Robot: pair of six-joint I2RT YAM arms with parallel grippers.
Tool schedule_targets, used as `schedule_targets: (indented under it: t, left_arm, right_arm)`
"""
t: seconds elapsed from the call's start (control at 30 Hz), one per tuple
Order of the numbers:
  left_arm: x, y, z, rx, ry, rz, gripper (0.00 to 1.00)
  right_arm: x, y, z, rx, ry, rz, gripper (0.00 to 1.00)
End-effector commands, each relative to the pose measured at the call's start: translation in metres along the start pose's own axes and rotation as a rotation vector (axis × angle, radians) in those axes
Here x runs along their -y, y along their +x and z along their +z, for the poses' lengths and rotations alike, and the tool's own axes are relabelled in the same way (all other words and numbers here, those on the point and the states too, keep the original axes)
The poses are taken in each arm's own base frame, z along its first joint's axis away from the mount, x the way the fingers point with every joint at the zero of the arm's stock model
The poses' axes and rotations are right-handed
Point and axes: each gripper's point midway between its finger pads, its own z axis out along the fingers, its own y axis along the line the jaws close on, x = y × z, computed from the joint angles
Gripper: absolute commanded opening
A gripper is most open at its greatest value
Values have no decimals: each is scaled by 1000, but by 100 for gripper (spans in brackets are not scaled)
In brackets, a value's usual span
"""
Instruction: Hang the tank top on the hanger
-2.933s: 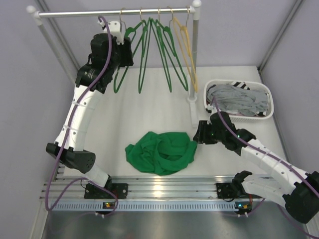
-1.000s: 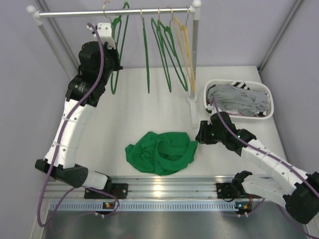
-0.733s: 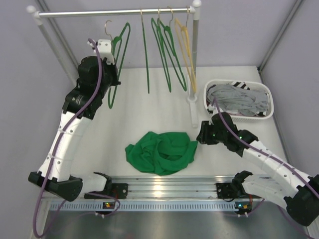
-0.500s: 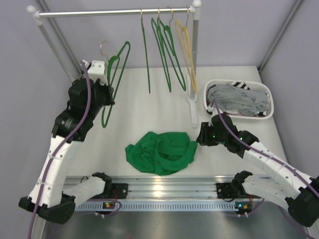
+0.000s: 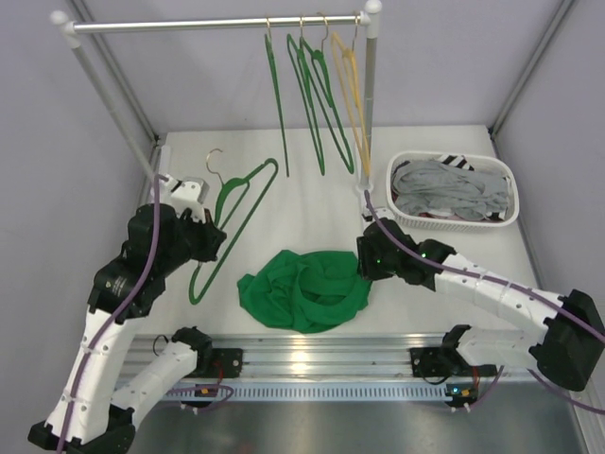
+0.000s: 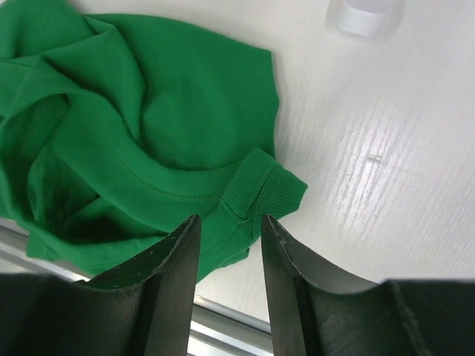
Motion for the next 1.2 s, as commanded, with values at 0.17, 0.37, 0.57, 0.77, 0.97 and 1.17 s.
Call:
schedule_targets:
  t: [0.17,0.37,0.57,0.77,0.97,1.17]
  left_arm:
    - [43,30,3,-122,240,-88,0]
    - [64,38,5,-172,364,-104,0]
    - [77,48,10,-230,439,-104,0]
    - [91,56,10,-271,479,-60,0]
    - [100,65,10,-318,487,-4,0]
    - [108,68,5,-352,480,78,0]
  right_arm:
    - [19,33,26,-38,109,28,19]
    - [37,71,24,-71,130,90,7]
    - [40,70,14,-35,117,129,11]
    - [32,39,-2,51,105,159,21]
    - [22,19,-1,73,101,146,30]
    - [17,24,18,17,118,121,30]
